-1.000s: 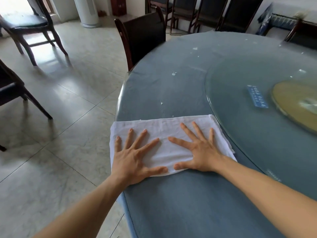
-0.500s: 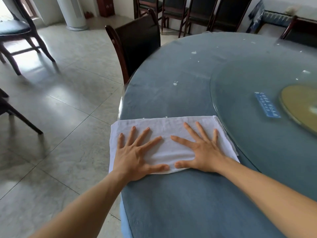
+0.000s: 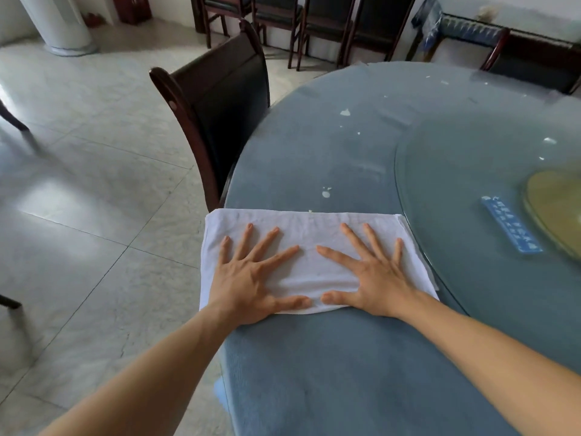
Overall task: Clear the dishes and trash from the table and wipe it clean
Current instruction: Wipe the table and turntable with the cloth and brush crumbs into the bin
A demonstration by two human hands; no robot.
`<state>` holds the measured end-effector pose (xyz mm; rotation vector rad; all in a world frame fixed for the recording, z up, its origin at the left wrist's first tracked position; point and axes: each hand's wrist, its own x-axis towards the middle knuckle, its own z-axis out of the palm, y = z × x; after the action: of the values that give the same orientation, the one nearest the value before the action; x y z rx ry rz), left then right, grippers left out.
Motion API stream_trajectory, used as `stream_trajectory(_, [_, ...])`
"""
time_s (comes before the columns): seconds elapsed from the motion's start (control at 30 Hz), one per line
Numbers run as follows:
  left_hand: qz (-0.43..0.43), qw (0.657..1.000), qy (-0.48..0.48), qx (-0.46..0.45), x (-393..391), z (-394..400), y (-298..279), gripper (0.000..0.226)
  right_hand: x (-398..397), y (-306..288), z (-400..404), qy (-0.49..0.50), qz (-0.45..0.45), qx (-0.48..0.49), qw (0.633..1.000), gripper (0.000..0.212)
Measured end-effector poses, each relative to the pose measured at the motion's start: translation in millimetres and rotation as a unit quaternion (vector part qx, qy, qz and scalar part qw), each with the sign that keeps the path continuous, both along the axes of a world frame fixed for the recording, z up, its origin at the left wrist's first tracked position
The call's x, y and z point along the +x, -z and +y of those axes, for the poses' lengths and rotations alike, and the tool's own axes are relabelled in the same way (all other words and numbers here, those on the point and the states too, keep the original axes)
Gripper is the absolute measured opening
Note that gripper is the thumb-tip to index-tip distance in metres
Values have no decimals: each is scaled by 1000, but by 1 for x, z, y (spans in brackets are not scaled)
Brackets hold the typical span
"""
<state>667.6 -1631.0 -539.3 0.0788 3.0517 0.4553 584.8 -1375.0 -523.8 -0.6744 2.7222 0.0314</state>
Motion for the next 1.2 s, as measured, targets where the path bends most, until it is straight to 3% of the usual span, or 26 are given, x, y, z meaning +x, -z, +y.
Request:
stream_trajectory(0.8, [-12,994,105,10,-164,-62,3,98,-105,2,-50,110,-2,6,994,88])
stream_trajectory(1.2, [-19,987,157,-15,-308,-86,0,100,-213,9,-71,166,25,-26,986,85])
